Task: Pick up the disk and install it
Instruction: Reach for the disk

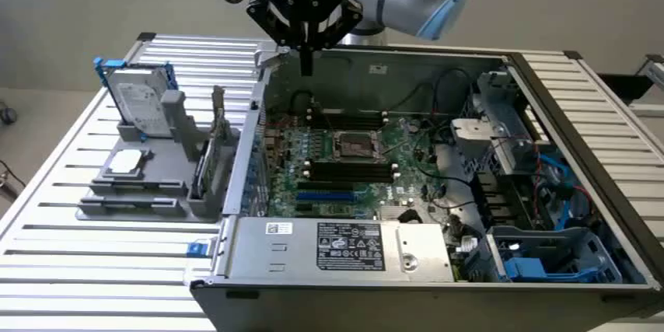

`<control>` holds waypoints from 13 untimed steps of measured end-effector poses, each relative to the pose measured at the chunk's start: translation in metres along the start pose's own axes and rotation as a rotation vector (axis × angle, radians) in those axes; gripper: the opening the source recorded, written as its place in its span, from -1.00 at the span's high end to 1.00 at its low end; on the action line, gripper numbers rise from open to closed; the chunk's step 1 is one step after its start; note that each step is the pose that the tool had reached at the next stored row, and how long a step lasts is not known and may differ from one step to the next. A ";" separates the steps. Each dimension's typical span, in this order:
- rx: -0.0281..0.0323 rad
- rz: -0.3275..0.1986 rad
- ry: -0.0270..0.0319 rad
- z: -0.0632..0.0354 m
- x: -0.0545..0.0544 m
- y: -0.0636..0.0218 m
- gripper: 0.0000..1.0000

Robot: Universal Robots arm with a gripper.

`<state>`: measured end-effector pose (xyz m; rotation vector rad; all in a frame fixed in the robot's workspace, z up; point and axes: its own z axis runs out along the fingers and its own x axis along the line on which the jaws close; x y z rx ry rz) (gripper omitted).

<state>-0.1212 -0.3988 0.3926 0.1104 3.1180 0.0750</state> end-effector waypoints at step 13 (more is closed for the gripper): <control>0.0000 0.000 0.0000 0.0000 0.021 0.0094 0.79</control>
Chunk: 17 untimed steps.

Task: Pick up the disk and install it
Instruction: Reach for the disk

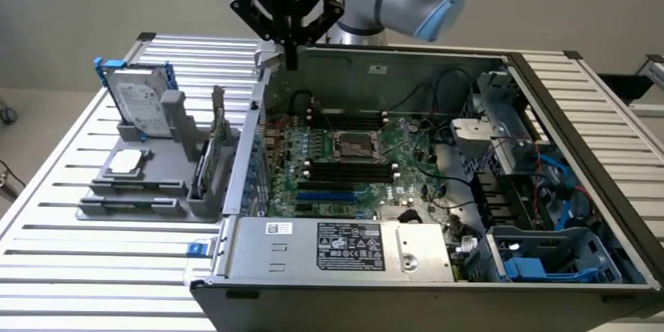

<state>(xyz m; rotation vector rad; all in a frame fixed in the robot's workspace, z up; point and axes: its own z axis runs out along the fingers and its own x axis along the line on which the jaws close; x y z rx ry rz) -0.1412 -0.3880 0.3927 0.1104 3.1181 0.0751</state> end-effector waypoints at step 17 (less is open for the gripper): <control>0.0042 0.000 -0.0004 -0.0006 0.079 0.0168 0.79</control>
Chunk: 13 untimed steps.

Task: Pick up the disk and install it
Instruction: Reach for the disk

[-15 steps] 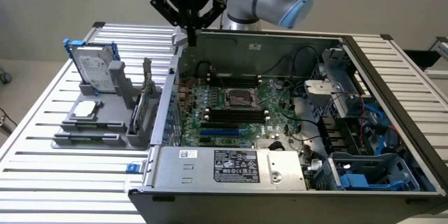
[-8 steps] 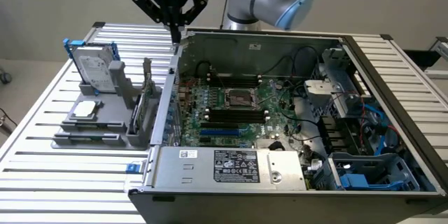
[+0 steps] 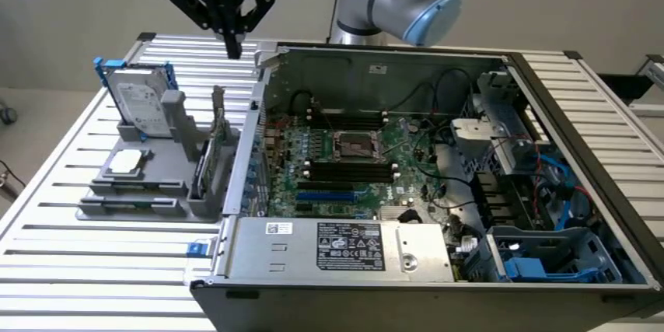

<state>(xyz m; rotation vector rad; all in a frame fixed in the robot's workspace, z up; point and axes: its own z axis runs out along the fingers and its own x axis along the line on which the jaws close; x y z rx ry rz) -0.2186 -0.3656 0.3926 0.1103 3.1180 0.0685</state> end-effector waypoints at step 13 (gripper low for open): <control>0.0128 0.000 -0.0008 0.0009 0.061 0.0188 0.79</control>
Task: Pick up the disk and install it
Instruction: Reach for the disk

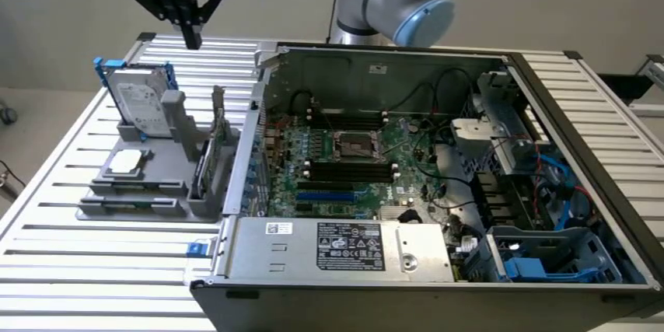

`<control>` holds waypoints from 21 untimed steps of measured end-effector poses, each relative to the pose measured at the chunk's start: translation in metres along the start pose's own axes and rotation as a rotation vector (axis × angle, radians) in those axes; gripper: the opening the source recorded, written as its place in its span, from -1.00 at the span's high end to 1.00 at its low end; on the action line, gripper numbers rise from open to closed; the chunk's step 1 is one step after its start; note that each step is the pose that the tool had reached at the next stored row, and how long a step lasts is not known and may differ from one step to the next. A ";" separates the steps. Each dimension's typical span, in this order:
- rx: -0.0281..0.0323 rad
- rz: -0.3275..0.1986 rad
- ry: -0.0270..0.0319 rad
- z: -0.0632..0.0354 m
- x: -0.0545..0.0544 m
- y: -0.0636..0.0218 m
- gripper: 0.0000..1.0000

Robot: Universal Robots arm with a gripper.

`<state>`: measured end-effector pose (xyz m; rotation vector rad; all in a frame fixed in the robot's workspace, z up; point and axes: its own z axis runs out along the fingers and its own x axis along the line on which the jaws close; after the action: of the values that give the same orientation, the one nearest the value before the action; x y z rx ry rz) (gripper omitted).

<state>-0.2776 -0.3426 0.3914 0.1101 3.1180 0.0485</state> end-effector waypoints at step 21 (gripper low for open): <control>0.0254 0.000 -0.0018 0.0055 0.099 0.0378 0.79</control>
<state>-0.3733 -0.2977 0.3851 0.1098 3.1175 0.0087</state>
